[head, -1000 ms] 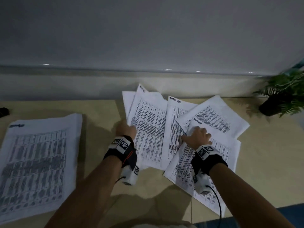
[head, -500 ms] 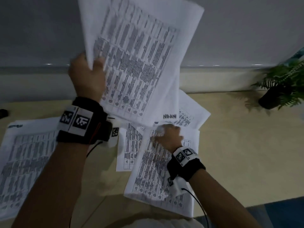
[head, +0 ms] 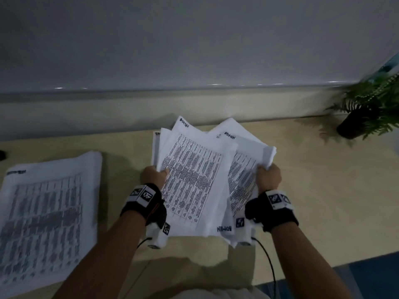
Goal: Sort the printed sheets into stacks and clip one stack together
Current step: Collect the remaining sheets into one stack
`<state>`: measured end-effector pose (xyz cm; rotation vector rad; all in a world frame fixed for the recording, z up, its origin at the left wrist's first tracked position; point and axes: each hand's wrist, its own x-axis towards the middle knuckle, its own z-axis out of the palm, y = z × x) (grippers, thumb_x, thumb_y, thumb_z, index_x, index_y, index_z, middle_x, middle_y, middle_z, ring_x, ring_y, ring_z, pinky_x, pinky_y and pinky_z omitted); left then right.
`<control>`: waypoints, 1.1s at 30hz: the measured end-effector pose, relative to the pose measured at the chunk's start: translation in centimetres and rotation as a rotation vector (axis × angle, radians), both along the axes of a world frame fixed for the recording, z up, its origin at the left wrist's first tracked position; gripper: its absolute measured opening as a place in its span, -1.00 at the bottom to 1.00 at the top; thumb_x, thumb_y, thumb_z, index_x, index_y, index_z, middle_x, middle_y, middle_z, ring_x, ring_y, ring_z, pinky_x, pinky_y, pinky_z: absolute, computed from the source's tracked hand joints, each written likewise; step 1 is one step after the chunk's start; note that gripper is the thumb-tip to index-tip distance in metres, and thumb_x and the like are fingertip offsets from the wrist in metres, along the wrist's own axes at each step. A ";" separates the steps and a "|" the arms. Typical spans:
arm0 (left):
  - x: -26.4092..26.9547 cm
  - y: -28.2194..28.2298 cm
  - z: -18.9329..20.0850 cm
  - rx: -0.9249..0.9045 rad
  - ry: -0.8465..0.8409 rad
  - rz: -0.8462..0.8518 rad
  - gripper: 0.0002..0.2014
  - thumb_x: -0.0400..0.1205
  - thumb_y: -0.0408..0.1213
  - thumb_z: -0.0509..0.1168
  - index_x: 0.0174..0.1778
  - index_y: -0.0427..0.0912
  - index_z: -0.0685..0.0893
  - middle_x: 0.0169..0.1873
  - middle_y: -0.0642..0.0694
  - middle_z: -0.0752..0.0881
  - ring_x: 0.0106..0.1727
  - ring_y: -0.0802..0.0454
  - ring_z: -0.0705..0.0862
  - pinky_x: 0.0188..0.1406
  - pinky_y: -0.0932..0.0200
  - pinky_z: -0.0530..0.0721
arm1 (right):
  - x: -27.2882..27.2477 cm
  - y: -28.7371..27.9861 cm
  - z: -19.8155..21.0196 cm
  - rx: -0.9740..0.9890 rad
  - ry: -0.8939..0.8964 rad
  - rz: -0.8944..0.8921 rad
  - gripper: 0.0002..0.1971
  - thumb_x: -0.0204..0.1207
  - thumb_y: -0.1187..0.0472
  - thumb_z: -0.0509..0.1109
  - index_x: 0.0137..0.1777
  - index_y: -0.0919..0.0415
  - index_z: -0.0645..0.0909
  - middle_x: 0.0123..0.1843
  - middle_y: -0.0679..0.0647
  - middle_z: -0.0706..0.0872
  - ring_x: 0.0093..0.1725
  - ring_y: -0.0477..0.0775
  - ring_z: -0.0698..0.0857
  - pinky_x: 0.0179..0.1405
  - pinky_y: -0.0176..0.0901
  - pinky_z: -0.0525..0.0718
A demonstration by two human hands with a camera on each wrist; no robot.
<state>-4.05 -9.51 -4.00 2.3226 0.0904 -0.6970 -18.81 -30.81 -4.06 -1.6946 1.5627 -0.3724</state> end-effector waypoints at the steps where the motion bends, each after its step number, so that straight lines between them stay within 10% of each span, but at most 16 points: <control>1: 0.0 0.0 -0.1 -0.012 -0.014 0.012 -0.56 0.58 -0.24 0.36 0.18 -0.60 0.63 0.12 -0.50 0.72 0.14 -0.36 0.73 0.04 -0.05 0.71 | 0.6 -0.8 -0.3 0.028 0.058 -0.044 -0.54 0.45 0.16 0.24 0.21 0.54 0.51 0.24 0.51 0.60 0.18 0.47 0.62 0.15 0.21 0.60; 6: -0.1 0.0 0.2 -0.023 -0.007 -0.010 -0.59 0.61 -0.31 0.33 0.24 -0.59 0.59 0.13 -0.50 0.72 0.15 -0.34 0.73 -0.14 0.16 0.60 | 4.5 -1.3 -1.5 0.207 0.094 -0.082 -0.44 0.47 0.33 0.39 0.40 0.49 0.26 0.45 0.41 0.42 0.35 0.37 0.53 0.34 0.17 0.56; 10: 0.1 0.4 0.2 0.005 -0.009 -0.013 -0.60 0.64 -0.31 0.28 0.26 -0.57 0.58 0.17 -0.49 0.70 0.19 -0.34 0.71 -0.07 0.14 0.62 | 5.0 0.0 -0.9 0.212 0.164 0.186 -0.66 0.52 0.31 0.34 0.19 0.56 0.52 0.22 0.45 0.67 0.09 0.39 0.67 -0.11 -0.08 0.54; 15: 0.4 1.4 -0.7 0.091 -0.004 0.010 -0.55 0.58 -0.28 0.36 0.26 -0.59 0.59 0.19 -0.47 0.69 0.22 -0.33 0.70 0.14 -0.01 0.67 | 4.9 1.9 6.7 -0.505 -0.231 0.377 -0.78 0.48 0.42 0.22 0.04 0.55 0.57 -0.11 0.51 0.69 -0.08 0.39 0.66 -0.30 -0.26 0.24; 18: 0.1 1.4 -0.9 0.094 -0.018 0.038 -0.57 0.55 -0.35 0.38 0.25 -0.57 0.58 0.18 -0.44 0.71 0.17 -0.31 0.72 0.08 0.00 0.71 | 4.5 2.0 14.4 -0.778 -0.519 0.216 -0.83 0.49 0.43 0.25 -0.04 0.59 0.54 -0.39 0.21 0.54 -0.33 0.04 0.45 -0.42 -0.32 0.23; 22: 0.2 1.3 -0.6 0.113 -0.025 0.011 -0.57 0.54 -0.36 0.39 0.26 -0.56 0.56 0.21 -0.42 0.68 0.22 -0.31 0.68 0.15 -0.01 0.67 | 4.5 -0.1 18.9 -0.831 -0.808 0.029 -0.68 0.43 0.41 0.20 0.15 0.53 0.55 -0.02 0.46 0.72 -0.23 -0.42 0.52 -0.33 -0.73 0.35; 26: 0.6 1.9 -0.7 0.206 0.021 0.116 -0.25 0.50 -0.18 0.44 0.50 -0.41 0.25 0.51 -0.39 0.31 0.50 -0.34 0.36 0.47 -0.13 0.42 | 5.8 -0.2 13.9 -0.550 -0.462 0.173 -0.70 0.45 0.30 0.23 0.07 0.52 0.59 0.05 0.47 0.72 -0.11 0.24 0.64 -0.33 -0.26 0.28; 33: 1.5 3.8 -0.9 0.096 0.147 0.239 -0.37 0.68 -0.04 0.09 0.56 -0.40 0.23 0.58 -0.42 0.17 0.58 -0.37 0.23 0.58 -0.17 0.28 | 6.1 2.2 1.9 -0.053 0.111 0.470 -0.60 0.51 0.17 0.35 0.20 0.49 0.52 0.22 0.44 0.65 0.11 0.37 0.67 -0.21 -0.10 0.43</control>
